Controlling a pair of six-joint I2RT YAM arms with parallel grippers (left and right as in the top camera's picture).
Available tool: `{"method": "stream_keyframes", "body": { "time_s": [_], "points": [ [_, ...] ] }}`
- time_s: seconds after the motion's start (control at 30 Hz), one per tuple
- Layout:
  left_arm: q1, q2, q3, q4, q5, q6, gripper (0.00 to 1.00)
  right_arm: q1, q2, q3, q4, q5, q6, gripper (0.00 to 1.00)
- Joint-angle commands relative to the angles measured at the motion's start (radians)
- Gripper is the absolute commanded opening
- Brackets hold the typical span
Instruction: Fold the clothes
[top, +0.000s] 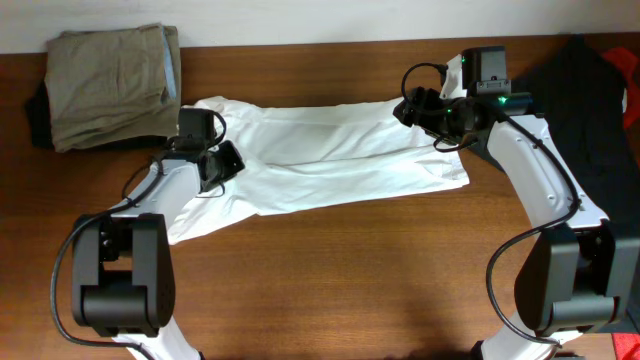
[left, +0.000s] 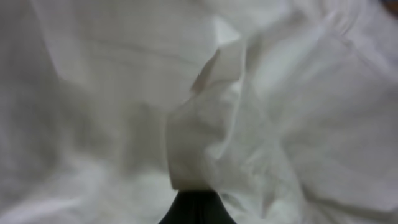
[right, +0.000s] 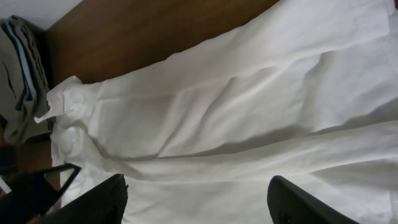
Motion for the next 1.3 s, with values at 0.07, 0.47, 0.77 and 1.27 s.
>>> {"method": "stream_keyframes", "body": {
  "time_s": [0.07,0.47,0.77,1.27],
  "points": [
    [0.003,0.072,-0.003,0.189,-0.047,-0.009,0.01,0.004,0.000,0.006,0.000,0.016,-0.008,0.76],
    [0.003,-0.121,0.022,0.477,0.035,0.088,0.76,0.004,0.000,0.006,0.001,0.016,-0.008,0.88],
    [0.003,-0.246,-0.003,-0.301,-0.025,0.167,0.09,0.005,0.083,-0.016,-0.102,0.139,0.057,0.16],
    [0.101,0.015,-0.010,-0.323,-0.062,0.115,0.03,-0.023,0.328,-0.017,-0.204,0.240,0.072,0.07]
  ]
}}
